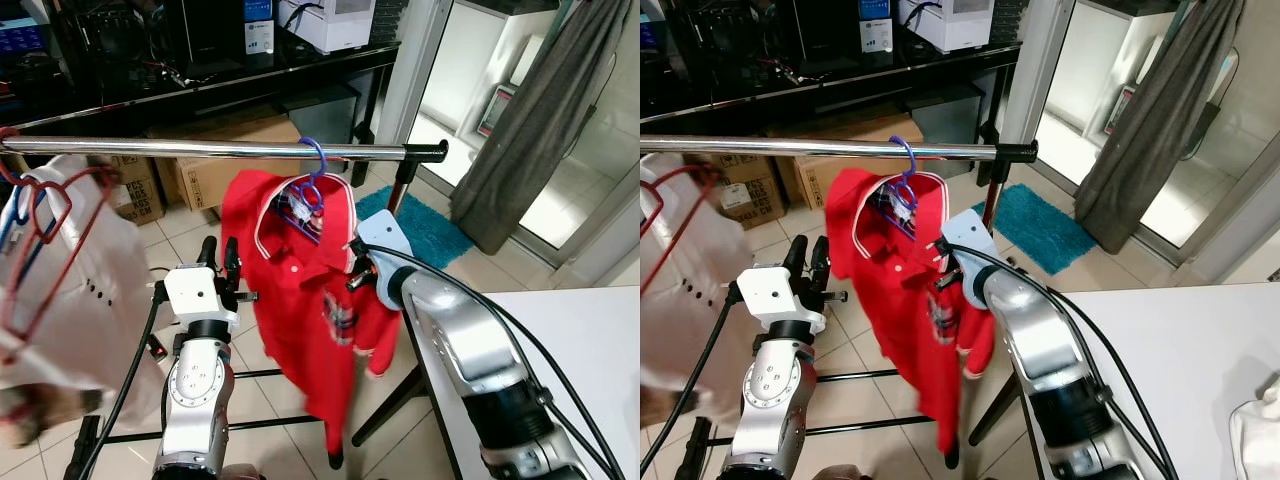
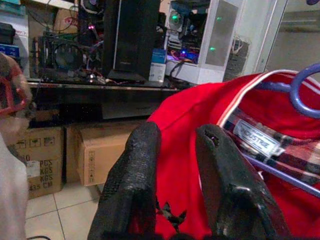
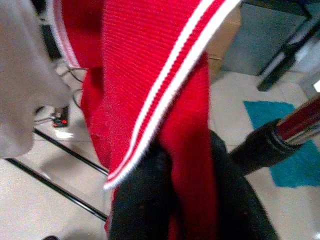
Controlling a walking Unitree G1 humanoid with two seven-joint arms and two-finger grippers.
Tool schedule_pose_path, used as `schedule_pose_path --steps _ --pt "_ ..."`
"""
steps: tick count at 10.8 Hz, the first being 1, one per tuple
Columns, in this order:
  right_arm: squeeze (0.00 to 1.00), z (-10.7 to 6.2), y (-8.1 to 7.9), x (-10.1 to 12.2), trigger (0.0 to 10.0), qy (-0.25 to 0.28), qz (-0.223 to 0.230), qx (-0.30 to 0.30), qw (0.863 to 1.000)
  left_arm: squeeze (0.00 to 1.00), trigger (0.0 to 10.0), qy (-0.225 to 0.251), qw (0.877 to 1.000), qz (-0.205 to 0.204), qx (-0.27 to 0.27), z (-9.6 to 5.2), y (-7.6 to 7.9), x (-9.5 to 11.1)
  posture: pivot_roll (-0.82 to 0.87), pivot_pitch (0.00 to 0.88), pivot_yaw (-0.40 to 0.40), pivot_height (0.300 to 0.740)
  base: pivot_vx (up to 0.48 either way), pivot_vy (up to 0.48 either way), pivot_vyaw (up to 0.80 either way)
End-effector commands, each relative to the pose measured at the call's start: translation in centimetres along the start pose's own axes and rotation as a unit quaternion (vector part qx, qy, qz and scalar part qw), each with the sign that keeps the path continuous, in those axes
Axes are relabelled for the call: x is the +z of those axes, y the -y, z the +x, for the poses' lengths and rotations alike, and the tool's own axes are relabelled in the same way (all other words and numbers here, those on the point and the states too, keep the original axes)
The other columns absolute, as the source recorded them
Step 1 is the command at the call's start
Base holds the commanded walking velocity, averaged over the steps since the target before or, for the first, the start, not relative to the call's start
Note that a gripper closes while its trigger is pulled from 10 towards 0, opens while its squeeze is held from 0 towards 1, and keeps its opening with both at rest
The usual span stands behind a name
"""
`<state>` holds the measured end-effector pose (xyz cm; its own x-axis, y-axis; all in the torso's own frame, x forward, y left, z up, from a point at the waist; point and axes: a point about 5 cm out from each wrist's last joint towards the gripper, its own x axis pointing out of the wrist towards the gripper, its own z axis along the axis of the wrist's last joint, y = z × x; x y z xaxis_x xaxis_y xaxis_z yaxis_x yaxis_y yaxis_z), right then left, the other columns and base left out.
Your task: Hang hanger
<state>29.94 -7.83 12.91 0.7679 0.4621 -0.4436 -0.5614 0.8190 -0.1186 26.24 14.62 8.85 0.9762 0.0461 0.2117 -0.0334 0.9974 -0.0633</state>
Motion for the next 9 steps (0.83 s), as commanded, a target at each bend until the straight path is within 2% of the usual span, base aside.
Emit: schedule_pose_path --steps 1,2,4,5,6,7,8,9 --pt "1.0 -0.5 0.3 0.2 10.0 0.015 0.008 0.008 1.0 0.0 10.0 0.006 1.0 0.001 -0.007 0.0 0.4 0.3 0.2 0.01 -0.081 0.74 0.0 0.0 0.0" --pt "0.0 -0.6 0.7 -0.2 10.0 0.019 0.009 -0.001 1.0 0.0 10.0 0.005 1.0 0.002 -0.008 0.0 0.4 0.2 0.2 0.01 -0.081 0.74 0.0 0.0 0.0" --pt "0.0 -1.1 1.3 -2.0 10.0 0.013 0.019 -0.018 1.0 0.0 10.0 0.003 1.0 0.003 -0.008 -0.1 0.4 0.1 0.2 0.006 -0.084 0.74 0.0 0.0 0.0" --pt "0.58 -1.5 1.1 -3.2 10.0 0.01 0.027 -0.012 1.0 0.0 10.0 0.0 1.0 0.005 -0.01 -0.2 0.3 -0.1 0.19 0.006 -0.081 0.74 0.0 0.0 0.0" --pt "0.8 -1.6 1.1 -3.4 10.0 0.014 0.031 -0.009 0.999 0.0 10.0 -0.001 1.0 0.006 -0.011 -0.3 0.3 -0.1 0.19 0.006 -0.08 0.74 0.0 0.0 0.0" --pt "0.35 -1.8 1.0 -3.8 10.0 0.038 0.048 -0.002 0.998 0.0 10.0 -0.004 1.0 0.01 -0.015 -0.3 0.3 -0.3 0.19 0.008 -0.077 0.74 0.0 0.0 0.0" --pt "0.0 -1.9 0.9 -4.3 10.0 0.05 0.052 -0.002 0.997 0.0 10.0 -0.006 1.0 0.013 -0.017 -0.4 0.2 -0.4 0.19 0.009 -0.075 0.74 0.0 0.0 0.0" --pt "0.0 -2.1 1.0 -5.1 10.0 0.059 0.054 -0.012 0.997 0.0 10.0 -0.008 1.0 0.015 -0.017 -0.5 0.2 -0.6 0.19 0.009 -0.075 0.74 0.0 0.0 0.0"
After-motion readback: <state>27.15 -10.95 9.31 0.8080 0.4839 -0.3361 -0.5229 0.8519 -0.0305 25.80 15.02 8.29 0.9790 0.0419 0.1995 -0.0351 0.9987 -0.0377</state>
